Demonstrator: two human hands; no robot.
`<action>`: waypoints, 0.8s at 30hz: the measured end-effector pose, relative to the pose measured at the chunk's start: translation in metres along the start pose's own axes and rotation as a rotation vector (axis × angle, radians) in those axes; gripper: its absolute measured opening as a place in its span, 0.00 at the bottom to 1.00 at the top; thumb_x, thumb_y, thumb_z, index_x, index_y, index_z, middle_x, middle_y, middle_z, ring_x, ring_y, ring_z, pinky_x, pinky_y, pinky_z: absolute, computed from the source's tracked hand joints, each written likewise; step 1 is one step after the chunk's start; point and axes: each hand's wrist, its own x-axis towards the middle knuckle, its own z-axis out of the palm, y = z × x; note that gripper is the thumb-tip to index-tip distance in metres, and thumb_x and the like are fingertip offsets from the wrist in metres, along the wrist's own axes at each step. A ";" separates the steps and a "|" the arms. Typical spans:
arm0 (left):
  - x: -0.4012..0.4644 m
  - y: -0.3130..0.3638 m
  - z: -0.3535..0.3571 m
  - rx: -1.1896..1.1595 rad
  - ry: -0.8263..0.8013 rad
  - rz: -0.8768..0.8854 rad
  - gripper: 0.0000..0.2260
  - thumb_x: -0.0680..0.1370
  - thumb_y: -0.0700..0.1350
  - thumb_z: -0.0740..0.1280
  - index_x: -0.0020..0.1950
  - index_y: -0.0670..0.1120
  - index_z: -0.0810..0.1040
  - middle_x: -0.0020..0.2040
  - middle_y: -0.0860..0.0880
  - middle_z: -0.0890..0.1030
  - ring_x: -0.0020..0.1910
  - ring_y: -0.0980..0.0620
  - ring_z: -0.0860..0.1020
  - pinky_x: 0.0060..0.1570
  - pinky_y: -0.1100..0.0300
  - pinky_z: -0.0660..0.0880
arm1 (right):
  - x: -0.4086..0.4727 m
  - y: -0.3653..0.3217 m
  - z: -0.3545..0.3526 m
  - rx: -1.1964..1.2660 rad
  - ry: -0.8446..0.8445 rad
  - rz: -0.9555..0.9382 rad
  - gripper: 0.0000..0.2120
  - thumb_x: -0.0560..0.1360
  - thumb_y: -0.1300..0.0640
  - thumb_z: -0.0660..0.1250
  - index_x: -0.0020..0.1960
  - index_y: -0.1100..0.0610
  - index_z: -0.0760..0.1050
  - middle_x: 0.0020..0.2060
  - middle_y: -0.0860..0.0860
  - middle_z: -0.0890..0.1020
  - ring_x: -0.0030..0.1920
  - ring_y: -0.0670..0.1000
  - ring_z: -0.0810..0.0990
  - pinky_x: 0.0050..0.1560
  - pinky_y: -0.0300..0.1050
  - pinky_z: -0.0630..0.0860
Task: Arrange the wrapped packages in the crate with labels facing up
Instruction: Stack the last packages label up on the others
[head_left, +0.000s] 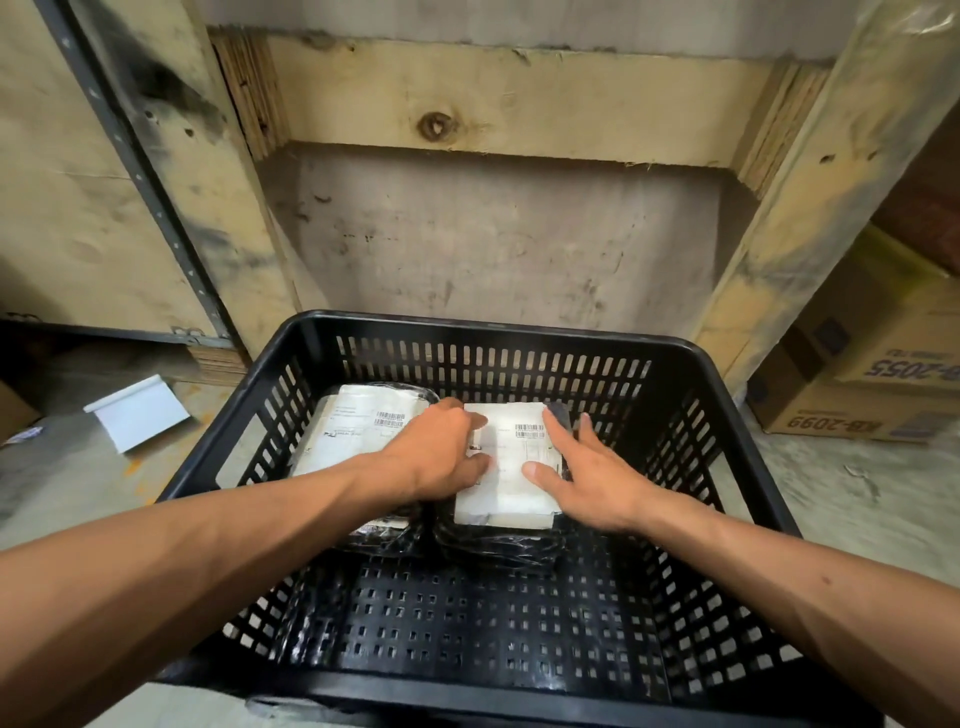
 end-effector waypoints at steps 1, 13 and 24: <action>-0.002 -0.008 0.001 0.042 -0.019 0.021 0.32 0.80 0.57 0.66 0.80 0.44 0.63 0.81 0.41 0.60 0.77 0.41 0.63 0.76 0.52 0.60 | -0.002 0.000 0.000 -0.081 0.019 -0.037 0.42 0.80 0.30 0.53 0.83 0.43 0.33 0.81 0.56 0.31 0.82 0.59 0.37 0.81 0.54 0.42; -0.012 -0.093 0.020 0.420 -0.164 0.204 0.46 0.75 0.76 0.45 0.79 0.49 0.29 0.78 0.46 0.27 0.79 0.48 0.30 0.76 0.45 0.31 | 0.017 -0.021 0.029 -0.515 0.078 -0.447 0.50 0.74 0.20 0.42 0.83 0.50 0.31 0.81 0.54 0.31 0.80 0.52 0.28 0.77 0.48 0.28; -0.005 -0.101 0.019 0.460 -0.217 0.154 0.64 0.66 0.73 0.70 0.74 0.49 0.22 0.76 0.45 0.23 0.75 0.42 0.25 0.70 0.40 0.25 | 0.028 -0.019 0.029 -0.523 0.104 -0.465 0.54 0.71 0.17 0.45 0.83 0.50 0.32 0.81 0.55 0.34 0.81 0.54 0.31 0.76 0.52 0.26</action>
